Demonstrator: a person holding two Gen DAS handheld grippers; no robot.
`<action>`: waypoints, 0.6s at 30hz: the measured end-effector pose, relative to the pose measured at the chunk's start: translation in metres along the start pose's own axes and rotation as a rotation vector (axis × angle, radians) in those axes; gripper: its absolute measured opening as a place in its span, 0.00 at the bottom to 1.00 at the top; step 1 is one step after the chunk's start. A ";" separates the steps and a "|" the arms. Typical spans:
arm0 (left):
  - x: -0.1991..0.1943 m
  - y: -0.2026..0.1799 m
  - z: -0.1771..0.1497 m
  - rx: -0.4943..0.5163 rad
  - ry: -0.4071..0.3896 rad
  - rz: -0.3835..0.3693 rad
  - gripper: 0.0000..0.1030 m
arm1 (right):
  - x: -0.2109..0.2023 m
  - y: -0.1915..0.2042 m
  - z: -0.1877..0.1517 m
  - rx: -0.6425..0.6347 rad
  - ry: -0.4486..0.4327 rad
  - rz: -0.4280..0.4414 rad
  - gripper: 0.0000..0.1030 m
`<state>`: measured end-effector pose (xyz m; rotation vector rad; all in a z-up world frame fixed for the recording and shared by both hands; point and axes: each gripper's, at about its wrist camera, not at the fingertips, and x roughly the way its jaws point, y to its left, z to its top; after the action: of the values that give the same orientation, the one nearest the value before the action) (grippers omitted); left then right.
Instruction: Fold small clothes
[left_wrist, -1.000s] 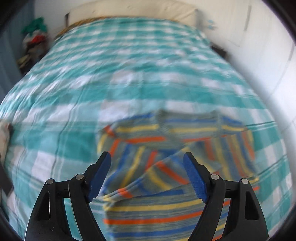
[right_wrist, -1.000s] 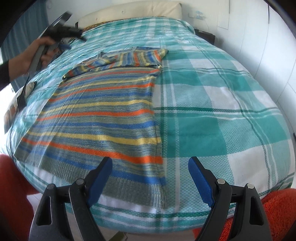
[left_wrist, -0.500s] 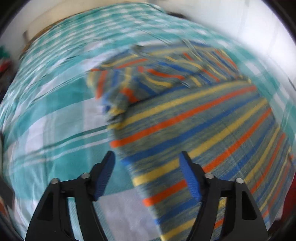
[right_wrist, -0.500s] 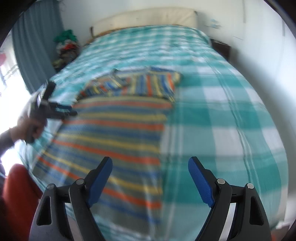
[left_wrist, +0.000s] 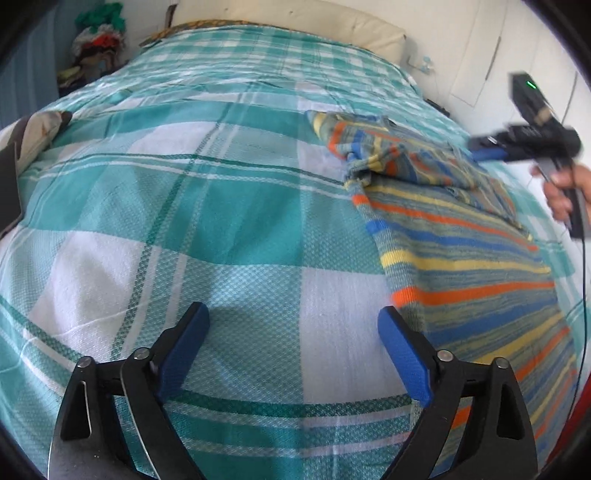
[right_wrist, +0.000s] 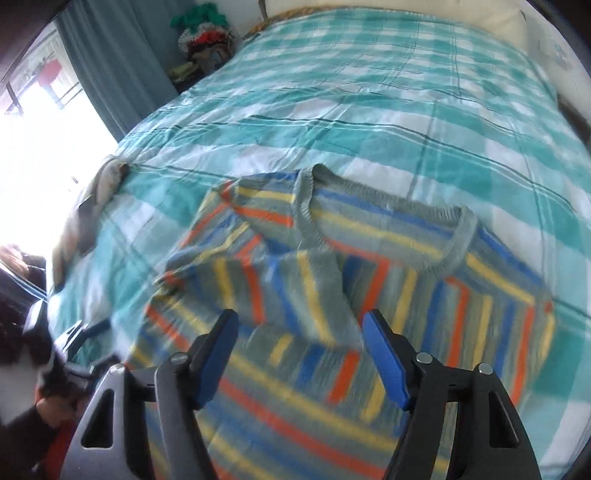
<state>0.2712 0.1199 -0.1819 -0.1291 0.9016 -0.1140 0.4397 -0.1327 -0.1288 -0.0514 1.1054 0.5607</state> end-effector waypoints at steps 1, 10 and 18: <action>0.002 -0.003 0.000 0.016 0.001 0.011 0.94 | 0.010 -0.007 0.008 0.011 0.011 0.003 0.61; 0.001 0.015 -0.002 -0.031 -0.014 -0.064 0.96 | 0.034 -0.017 0.027 -0.090 0.018 0.106 0.02; 0.003 0.012 -0.003 -0.016 -0.012 -0.048 0.96 | -0.050 0.038 -0.076 -0.555 0.058 0.106 0.04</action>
<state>0.2712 0.1308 -0.1875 -0.1664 0.8876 -0.1507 0.3433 -0.1440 -0.1125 -0.4958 0.9848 0.9541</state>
